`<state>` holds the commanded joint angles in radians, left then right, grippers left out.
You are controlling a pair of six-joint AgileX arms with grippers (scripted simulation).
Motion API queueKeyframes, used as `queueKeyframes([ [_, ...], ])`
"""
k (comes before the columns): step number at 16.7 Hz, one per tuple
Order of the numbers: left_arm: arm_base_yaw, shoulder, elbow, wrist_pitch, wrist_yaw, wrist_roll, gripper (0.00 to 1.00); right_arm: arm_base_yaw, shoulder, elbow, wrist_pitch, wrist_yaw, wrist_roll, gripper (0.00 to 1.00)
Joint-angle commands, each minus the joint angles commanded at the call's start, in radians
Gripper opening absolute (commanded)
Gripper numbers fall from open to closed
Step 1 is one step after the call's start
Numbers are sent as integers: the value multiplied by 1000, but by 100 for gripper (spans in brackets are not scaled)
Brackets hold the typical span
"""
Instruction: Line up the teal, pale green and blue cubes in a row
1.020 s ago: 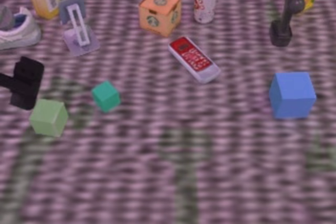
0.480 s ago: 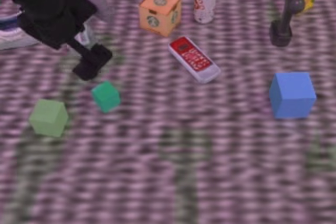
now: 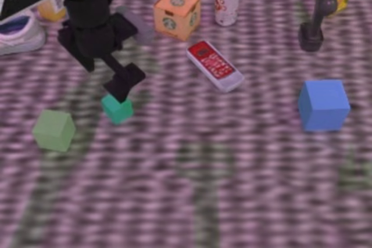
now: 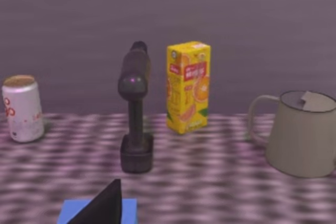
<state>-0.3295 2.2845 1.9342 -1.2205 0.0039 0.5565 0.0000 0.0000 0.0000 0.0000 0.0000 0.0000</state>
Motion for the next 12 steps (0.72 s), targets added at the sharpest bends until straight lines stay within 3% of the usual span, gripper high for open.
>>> queueKeyframes([
  [6, 3, 4, -17, 19, 0, 1, 100, 0, 0, 0, 0, 0, 0, 100],
  [12, 2, 78, -161, 248, 1, 2, 100, 0, 0, 0, 0, 0, 0, 100],
])
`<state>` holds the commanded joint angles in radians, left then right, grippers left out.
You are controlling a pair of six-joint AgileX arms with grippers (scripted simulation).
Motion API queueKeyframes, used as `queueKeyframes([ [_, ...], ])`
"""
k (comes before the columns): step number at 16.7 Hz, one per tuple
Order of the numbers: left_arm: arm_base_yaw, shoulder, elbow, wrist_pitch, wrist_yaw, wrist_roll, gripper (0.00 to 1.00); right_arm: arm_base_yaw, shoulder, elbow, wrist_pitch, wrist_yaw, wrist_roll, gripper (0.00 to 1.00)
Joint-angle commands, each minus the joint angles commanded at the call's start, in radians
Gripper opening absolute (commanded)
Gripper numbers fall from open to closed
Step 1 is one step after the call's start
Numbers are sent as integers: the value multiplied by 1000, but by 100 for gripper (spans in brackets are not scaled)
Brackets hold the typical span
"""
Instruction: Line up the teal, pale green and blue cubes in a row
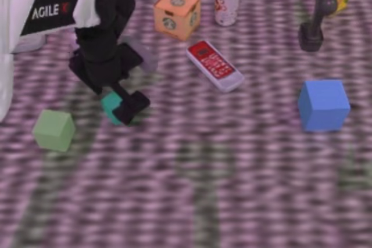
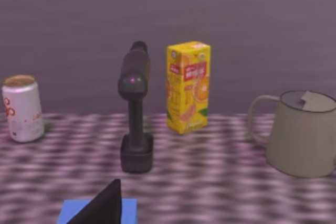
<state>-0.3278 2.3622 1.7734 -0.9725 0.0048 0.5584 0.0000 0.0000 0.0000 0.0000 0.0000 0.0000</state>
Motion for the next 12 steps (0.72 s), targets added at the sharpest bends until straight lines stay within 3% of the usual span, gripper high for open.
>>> queueKeyframes([
  [6, 0, 22, -34, 47, 0, 1, 100, 0, 0, 0, 0, 0, 0, 100],
  [12, 0, 22, -34, 47, 0, 1, 55, 0, 0, 0, 0, 0, 0, 100],
])
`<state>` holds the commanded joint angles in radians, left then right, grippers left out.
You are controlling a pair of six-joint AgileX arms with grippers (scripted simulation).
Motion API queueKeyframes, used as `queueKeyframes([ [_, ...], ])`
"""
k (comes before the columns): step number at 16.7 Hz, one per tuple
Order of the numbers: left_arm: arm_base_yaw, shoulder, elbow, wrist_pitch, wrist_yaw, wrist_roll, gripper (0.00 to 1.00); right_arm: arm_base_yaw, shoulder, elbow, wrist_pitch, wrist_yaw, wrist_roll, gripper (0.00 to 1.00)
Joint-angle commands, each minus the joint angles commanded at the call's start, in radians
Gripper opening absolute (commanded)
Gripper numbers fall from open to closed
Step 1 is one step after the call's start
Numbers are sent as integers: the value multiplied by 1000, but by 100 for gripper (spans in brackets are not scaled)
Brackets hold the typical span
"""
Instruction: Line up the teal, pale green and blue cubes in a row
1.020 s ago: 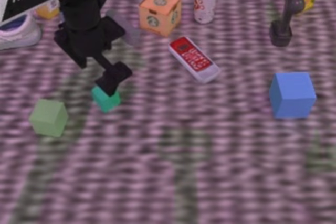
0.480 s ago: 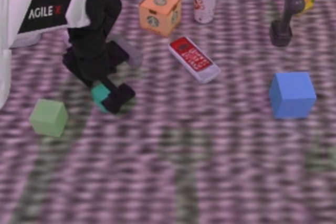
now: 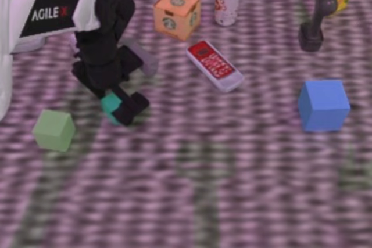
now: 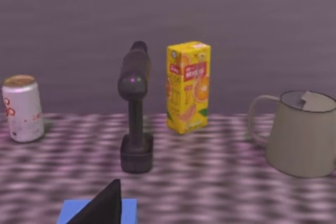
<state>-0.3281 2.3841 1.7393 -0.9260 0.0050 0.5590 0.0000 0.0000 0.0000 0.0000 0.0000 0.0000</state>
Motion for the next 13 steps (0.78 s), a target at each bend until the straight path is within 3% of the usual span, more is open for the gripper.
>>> queueKeyframes([
  [7, 0, 0, 0, 0, 0, 0, 2, 0, 0, 0, 0, 0, 0, 100],
  [13, 0, 0, 0, 0, 0, 0, 0, 0, 0, 0, 0, 0, 0, 100],
])
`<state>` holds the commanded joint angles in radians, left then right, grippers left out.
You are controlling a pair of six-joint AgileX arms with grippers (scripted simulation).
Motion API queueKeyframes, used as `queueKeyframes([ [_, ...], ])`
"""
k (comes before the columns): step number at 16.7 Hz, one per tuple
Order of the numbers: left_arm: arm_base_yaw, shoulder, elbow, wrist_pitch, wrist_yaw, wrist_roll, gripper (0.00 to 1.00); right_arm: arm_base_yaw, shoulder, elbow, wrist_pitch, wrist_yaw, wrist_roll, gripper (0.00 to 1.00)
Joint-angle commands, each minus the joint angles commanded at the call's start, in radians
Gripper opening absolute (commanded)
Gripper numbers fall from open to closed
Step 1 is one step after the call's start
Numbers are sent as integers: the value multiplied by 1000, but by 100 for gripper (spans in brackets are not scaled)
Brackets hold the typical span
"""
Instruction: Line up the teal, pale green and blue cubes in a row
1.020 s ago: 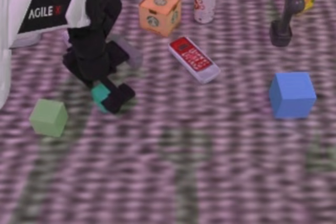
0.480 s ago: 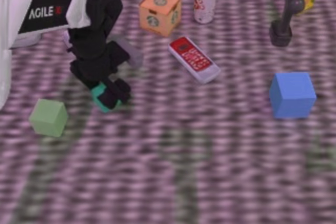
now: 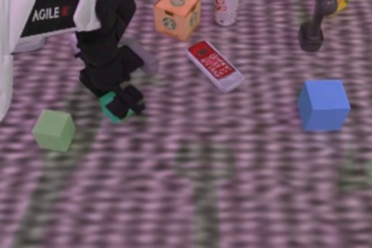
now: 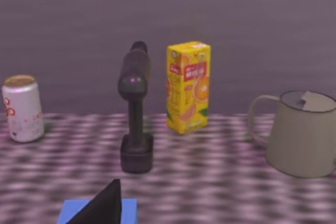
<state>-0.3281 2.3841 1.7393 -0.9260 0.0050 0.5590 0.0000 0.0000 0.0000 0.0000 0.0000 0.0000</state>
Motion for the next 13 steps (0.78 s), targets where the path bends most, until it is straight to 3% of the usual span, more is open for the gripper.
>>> queueKeyframes([
  [5, -1, -40, 22, -34, 15, -7, 0, 0, 0, 0, 0, 0, 0, 100],
  [13, 19, -110, 164, -249, 14, -11, 0, 0, 0, 0, 0, 0, 0, 100],
])
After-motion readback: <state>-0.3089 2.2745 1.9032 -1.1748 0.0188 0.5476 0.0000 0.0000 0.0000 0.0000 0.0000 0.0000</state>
